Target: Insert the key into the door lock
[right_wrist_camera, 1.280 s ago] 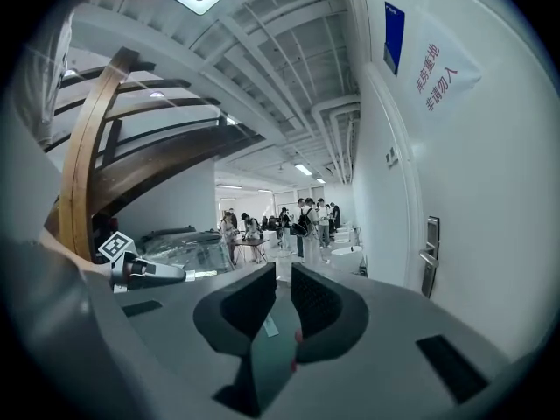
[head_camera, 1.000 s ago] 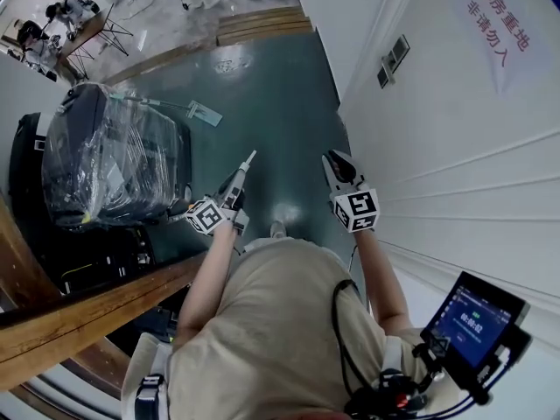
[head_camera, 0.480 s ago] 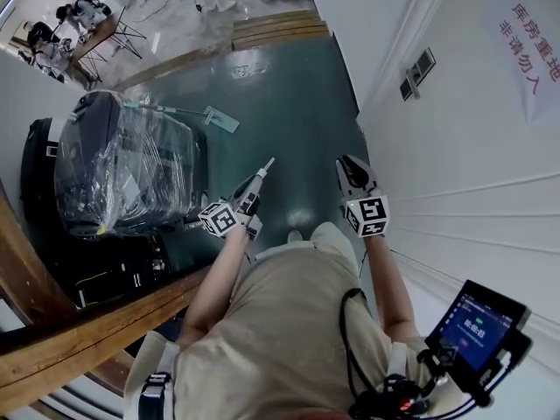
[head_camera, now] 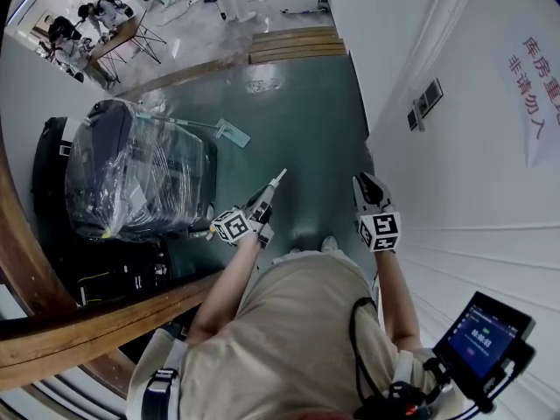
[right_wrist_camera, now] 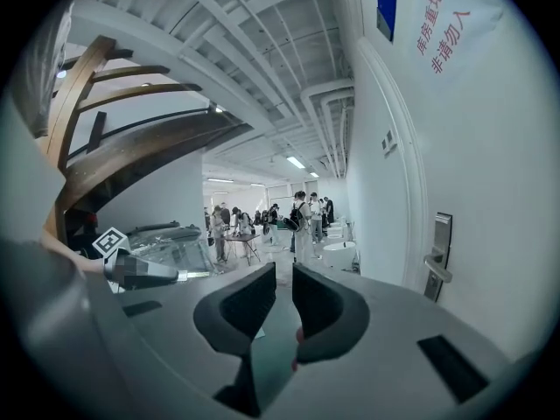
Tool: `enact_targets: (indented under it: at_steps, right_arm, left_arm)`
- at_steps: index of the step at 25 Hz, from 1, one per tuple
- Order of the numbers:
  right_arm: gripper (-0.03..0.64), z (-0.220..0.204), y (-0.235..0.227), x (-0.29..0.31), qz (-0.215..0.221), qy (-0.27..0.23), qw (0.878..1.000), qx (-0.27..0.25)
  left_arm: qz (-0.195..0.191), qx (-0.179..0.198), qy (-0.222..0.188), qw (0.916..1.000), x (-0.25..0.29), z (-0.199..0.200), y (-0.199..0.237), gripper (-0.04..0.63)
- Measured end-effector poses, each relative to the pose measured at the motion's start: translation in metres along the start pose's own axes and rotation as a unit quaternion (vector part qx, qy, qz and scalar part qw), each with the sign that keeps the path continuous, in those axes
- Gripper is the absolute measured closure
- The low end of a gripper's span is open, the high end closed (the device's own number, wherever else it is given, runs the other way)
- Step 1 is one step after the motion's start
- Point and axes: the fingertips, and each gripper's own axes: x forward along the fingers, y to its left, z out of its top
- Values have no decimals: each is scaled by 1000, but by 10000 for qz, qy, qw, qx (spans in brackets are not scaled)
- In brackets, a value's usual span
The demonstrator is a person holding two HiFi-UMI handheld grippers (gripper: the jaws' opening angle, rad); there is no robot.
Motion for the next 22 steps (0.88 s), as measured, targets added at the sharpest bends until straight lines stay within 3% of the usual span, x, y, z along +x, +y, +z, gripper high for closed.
enact_targets:
  at_steps: [13, 22]
  right_arm:
    - [555, -13, -42, 26, 287, 160, 9994, 58]
    - [555, 1, -29, 77, 292, 242, 9992, 105]
  left_arm:
    - [-5, -130, -211, 9997, 52, -2, -6, 561]
    - [187, -212, -170, 9995, 52, 44, 34, 561]
